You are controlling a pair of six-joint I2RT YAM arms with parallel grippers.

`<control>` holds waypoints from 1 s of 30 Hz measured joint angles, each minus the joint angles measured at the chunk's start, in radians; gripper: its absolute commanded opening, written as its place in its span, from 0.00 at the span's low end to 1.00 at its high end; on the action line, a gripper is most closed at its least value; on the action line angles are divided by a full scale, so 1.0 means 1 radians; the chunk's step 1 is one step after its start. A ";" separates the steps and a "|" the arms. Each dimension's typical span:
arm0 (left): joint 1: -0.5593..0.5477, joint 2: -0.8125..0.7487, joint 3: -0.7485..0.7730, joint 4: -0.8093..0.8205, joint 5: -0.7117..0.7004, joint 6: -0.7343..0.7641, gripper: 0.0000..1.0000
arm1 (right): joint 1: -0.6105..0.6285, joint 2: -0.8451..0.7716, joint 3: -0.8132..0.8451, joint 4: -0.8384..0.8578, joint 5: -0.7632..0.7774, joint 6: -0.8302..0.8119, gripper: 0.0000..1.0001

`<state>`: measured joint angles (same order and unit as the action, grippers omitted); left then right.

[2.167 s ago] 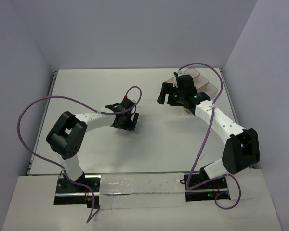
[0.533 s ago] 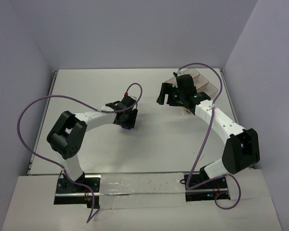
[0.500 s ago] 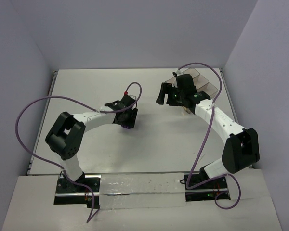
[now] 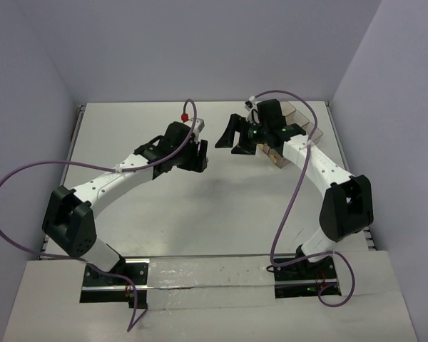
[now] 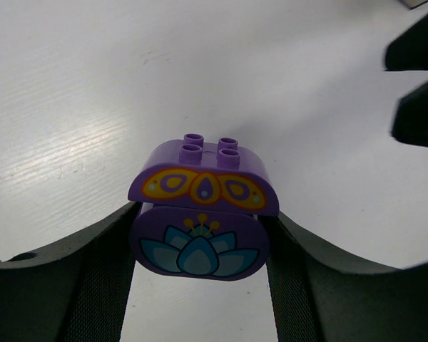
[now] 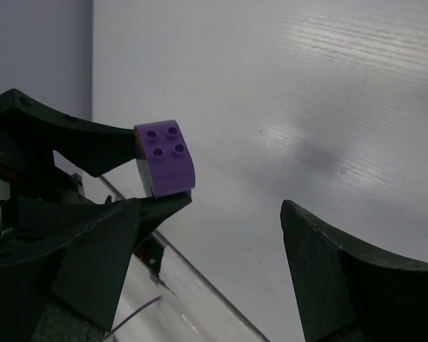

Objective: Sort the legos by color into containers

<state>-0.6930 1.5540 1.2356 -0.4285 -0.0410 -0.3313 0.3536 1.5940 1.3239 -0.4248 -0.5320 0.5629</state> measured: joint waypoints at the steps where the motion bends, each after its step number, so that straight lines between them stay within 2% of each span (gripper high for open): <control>1: 0.000 -0.012 -0.006 0.008 0.013 0.002 0.00 | -0.001 0.000 0.000 0.012 -0.012 0.015 0.85; 13: 0.000 -0.069 -0.022 0.030 0.117 0.011 0.00 | 0.003 0.113 0.049 0.039 -0.183 0.057 0.82; 22: 0.000 -0.070 -0.022 0.030 0.138 0.013 0.00 | 0.030 0.115 0.044 0.063 -0.298 0.045 0.78; 27: 0.000 -0.072 -0.022 0.030 0.141 0.013 0.00 | 0.057 0.143 0.059 0.052 -0.339 0.013 0.68; 30: 0.000 -0.074 -0.022 0.030 0.141 0.013 0.00 | 0.070 0.173 0.061 0.048 -0.365 0.002 0.52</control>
<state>-0.6930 1.4803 1.2140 -0.3989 0.0998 -0.3183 0.4233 1.7675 1.3846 -0.3770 -0.8971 0.5644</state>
